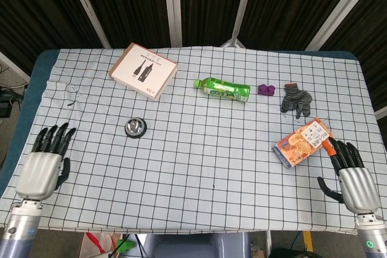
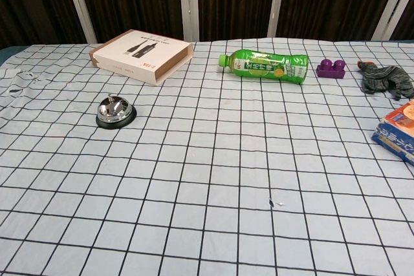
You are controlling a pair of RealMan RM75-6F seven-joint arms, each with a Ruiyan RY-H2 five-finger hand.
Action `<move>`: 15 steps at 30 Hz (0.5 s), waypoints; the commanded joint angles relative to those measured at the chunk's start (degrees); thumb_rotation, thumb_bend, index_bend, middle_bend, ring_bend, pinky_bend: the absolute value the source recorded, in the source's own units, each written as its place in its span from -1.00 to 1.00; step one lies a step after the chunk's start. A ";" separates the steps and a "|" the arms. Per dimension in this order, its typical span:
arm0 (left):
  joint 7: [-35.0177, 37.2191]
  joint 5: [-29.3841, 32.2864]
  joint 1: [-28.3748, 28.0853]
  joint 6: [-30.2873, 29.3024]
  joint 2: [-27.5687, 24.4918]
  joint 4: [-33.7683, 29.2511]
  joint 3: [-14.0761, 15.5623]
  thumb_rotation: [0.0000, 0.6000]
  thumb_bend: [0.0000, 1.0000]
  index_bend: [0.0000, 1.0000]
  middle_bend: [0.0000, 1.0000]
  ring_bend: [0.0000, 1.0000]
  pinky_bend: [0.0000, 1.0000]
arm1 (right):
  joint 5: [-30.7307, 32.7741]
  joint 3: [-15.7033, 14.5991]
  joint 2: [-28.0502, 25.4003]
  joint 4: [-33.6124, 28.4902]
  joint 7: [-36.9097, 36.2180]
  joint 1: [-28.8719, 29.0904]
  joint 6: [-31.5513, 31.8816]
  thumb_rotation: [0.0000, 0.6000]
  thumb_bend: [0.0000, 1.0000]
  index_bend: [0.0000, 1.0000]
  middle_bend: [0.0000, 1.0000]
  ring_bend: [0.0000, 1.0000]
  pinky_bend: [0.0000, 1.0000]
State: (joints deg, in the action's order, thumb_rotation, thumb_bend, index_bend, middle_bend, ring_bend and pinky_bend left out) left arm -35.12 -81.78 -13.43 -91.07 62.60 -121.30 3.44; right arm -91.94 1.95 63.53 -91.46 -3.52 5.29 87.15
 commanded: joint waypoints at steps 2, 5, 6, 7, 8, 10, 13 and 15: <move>11.70 -7.17 6.41 -5.97 -3.20 5.54 4.39 1.00 0.74 -1.00 -1.00 -1.00 -1.00 | -0.01 -0.03 0.03 -0.16 0.35 -0.01 -0.07 1.00 -0.22 -0.84 -1.00 -1.00 -1.00; 15.73 -9.03 8.21 -7.50 -2.91 9.29 5.29 1.00 0.74 -1.00 -1.00 -1.00 -1.00 | -0.10 -0.06 0.08 -0.21 0.56 -0.01 -0.05 1.00 -0.22 -0.84 -1.00 -1.00 -1.00; 17.41 -9.40 8.94 -7.90 -2.67 11.00 5.57 1.00 0.74 -1.00 -1.00 -1.00 -1.00 | -0.08 -0.05 0.08 -0.22 0.63 -0.02 -0.05 1.00 -0.22 -0.84 -1.00 -1.00 -1.00; 18.49 -9.39 9.37 -8.09 -2.47 12.06 5.65 1.00 0.74 -1.00 -1.00 -1.00 -1.00 | -0.06 -0.04 0.10 -0.23 0.69 0.00 -0.08 1.00 -0.22 -0.84 -1.00 -1.00 -1.00; 19.50 -9.21 9.75 -8.21 -2.24 13.01 5.63 1.00 0.74 -1.00 -1.00 -1.00 -1.00 | -0.03 -0.02 0.12 -0.23 0.74 0.00 -0.10 1.00 -0.22 -0.84 -1.00 -1.00 -1.00; 21.12 -8.76 10.33 -8.26 -1.74 14.72 5.43 1.00 0.74 -1.00 -1.00 -1.00 -1.00 | 0.05 0.00 0.13 -0.24 0.81 -0.01 -0.12 1.00 -0.22 -0.84 -1.00 -1.00 -1.00; 23.17 -8.14 10.97 -8.10 -0.79 17.50 4.83 1.00 0.74 -1.00 -1.00 -1.00 -1.00 | 0.13 0.05 0.15 -0.27 0.91 -0.02 -0.10 1.00 -0.23 -0.84 -1.00 -1.00 -1.00; 24.36 -7.95 11.24 -7.90 -0.25 18.84 4.53 1.00 0.74 -1.00 -1.00 -1.00 -1.00 | 0.16 0.08 0.17 -0.30 0.93 -0.02 -0.10 1.00 -0.22 -0.84 -1.00 -1.00 -1.00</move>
State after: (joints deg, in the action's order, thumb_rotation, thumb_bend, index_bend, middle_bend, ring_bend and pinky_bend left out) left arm -11.69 -89.94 -2.68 -98.98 61.76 -103.43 8.24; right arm -91.78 2.04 63.70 -91.77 -2.58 5.27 87.05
